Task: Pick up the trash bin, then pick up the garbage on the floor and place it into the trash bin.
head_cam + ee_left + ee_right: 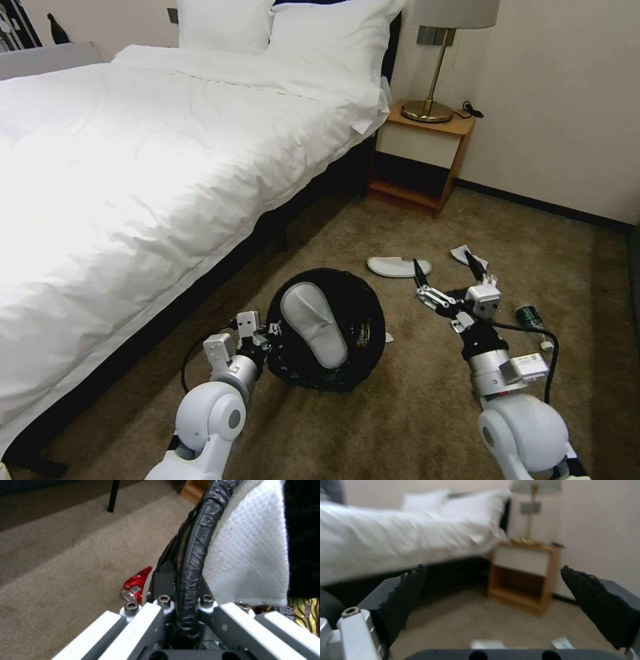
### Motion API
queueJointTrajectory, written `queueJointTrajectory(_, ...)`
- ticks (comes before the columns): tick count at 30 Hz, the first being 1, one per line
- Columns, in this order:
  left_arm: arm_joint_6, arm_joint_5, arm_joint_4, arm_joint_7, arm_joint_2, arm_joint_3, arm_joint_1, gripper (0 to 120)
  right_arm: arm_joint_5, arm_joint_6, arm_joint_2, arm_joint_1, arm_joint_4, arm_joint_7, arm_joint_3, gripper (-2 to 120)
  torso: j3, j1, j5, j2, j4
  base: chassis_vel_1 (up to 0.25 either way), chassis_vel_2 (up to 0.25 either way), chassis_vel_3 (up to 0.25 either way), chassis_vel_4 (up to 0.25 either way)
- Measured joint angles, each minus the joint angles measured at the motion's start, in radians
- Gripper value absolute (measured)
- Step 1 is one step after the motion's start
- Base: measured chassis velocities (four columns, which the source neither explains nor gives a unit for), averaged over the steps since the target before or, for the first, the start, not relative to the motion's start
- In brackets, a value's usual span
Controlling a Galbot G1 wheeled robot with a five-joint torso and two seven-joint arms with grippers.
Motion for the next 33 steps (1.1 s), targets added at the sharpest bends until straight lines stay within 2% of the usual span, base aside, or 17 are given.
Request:
queueJointTrajectory(4, -0.002, -0.003, 0.0, 0.0, -0.002, 0.0, 0.0, 0, -0.017, -0.028, 0.021, -0.004, -0.028, 0.034, 0.018, 100, 0.0, 0.0, 0.0, 0.0, -0.0001, 0.0, 0.0, 0.0, 0.0)
queueJointTrajectory(13, -0.007, 0.002, 0.002, 0.002, -0.023, 0.009, 0.004, 0, -0.041, -0.177, 0.052, 0.016, -0.164, 0.175, 0.069, 100, 0.0, 0.0, 0.0002, 0.0, -0.0001, 0.0, 0.0, 0.0, 0.0)
queueJointTrajectory(15, -0.008, 0.011, 0.002, 0.003, -0.029, 0.012, 0.012, 0, 0.02, -0.282, 0.06, 0.028, -0.21, 0.259, 0.056, 100, 0.0, 0.0, 0.0001, 0.0, -0.0001, 0.0, 0.0, 0.0, 0.0)
queueJointTrajectory(16, -0.008, 0.011, 0.002, 0.003, -0.029, 0.012, 0.012, 0, 0.02, -0.282, 0.06, 0.028, -0.21, 0.259, 0.056, 100, 0.0, 0.0, 0.0001, 0.0, -0.0001, 0.0, 0.0, 0.0, 0.0)
queueJointTrajectory(20, -0.008, 0.016, 0.0, 0.003, -0.03, 0.014, 0.018, 0, 0.063, -0.395, 0.064, 0.036, -0.226, 0.323, 0.046, 100, 0.0, 0.0, 0.0001, 0.0, 0.0, 0.0, 0.0, 0.0, 0.0)
queueJointTrajectory(21, -0.008, 0.016, 0.0, 0.003, -0.03, 0.014, 0.018, 0, 0.063, -0.395, 0.064, 0.036, -0.226, 0.323, 0.046, 100, 0.0, 0.0, 0.0001, 0.0, 0.0, 0.0, 0.0, 0.0, 0.0)
queueJointTrajectory(23, -0.008, 0.017, 0.0, 0.003, -0.028, 0.014, 0.019, 0, 0.087, -0.484, 0.064, 0.036, -0.228, 0.367, 0.045, 100, 0.0, 0.0, 0.0001, 0.0, 0.0, 0.0, 0.0, 0.0, 0.0)
queueJointTrajectory(33, -0.008, 0.018, 0.004, 0.006, -0.028, 0.021, 0.013, 0, 0.117, -0.562, 0.058, 0.034, -0.245, 0.389, 0.057, 100, 0.0, 0.0, 0.0001, 0.0, 0.0, 0.0, 0.0, 0.0, 0.0)
